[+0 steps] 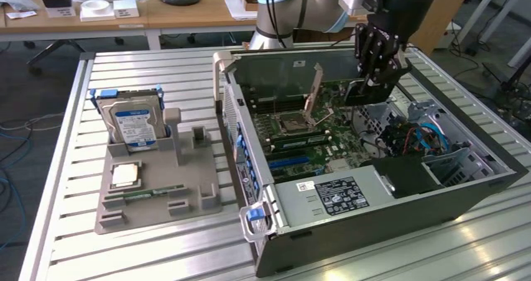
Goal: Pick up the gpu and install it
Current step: 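Insert the gpu into the slot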
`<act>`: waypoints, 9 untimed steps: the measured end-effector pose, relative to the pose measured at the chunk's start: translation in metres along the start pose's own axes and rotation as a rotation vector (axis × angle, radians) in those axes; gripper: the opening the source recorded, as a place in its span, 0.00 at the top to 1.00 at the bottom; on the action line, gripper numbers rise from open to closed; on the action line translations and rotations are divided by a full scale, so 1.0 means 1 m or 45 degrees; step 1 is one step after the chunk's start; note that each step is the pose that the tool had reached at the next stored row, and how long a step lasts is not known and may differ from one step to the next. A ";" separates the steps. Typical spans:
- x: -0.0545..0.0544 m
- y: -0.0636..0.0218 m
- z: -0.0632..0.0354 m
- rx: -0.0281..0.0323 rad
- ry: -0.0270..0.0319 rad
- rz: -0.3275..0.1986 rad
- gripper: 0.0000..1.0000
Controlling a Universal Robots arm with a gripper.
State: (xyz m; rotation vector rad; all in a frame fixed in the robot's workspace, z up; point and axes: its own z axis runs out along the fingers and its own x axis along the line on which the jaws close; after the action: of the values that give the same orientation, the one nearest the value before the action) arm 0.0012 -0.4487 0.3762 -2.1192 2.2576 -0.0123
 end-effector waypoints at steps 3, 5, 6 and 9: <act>0.000 0.0021 0.0040 0.0000 0.0001 0.000 0.73; 0.000 0.0043 0.0061 0.0001 -0.0001 0.000 0.73; 0.001 0.0056 0.0071 0.0000 0.0001 0.000 0.73; 0.001 0.0087 0.0095 0.0000 -0.0001 0.000 0.73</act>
State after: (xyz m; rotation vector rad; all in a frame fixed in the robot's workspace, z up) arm -0.0071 -0.4487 0.3663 -2.1195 2.2573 -0.0123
